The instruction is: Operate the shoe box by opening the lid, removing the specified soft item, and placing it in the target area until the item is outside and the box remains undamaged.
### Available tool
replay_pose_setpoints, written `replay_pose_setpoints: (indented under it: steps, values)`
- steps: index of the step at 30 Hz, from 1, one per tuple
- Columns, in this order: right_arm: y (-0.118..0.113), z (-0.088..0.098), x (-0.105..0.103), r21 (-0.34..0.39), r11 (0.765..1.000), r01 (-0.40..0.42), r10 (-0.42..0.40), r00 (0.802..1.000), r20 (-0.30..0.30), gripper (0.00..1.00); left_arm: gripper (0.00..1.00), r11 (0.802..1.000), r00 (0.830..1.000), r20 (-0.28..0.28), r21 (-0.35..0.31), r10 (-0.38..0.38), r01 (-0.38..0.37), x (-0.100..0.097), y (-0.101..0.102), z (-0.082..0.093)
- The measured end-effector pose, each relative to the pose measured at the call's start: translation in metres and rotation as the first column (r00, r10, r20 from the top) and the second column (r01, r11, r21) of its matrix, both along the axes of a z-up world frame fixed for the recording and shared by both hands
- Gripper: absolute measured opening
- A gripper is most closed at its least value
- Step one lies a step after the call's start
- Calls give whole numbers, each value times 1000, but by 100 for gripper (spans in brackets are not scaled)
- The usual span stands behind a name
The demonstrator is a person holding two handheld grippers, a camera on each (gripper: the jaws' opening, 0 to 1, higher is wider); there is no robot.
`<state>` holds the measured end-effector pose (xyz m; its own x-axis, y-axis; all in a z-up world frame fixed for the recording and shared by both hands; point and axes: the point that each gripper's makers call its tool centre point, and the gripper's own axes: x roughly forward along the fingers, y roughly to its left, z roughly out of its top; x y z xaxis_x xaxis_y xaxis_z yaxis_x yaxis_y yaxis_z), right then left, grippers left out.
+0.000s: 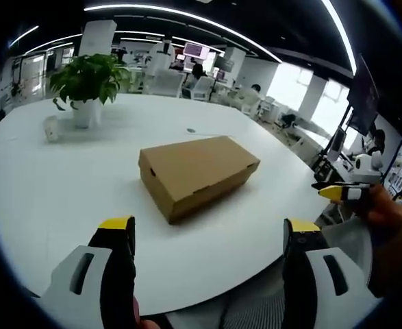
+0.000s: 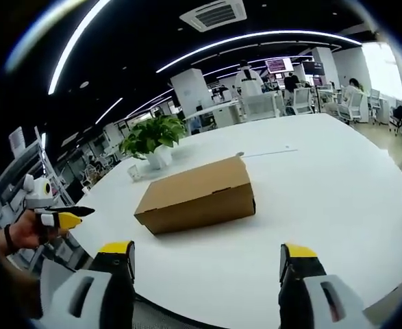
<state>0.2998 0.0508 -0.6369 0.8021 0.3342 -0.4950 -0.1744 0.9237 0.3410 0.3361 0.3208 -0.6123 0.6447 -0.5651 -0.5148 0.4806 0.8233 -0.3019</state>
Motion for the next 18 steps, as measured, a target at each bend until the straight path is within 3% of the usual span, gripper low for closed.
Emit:
replay_pose_setpoints:
  steps: [18]
  values:
    - [9,2,10,-15,996,-82,82,997,-6,86,88,998,998,12,6,65,-65,0,18,0]
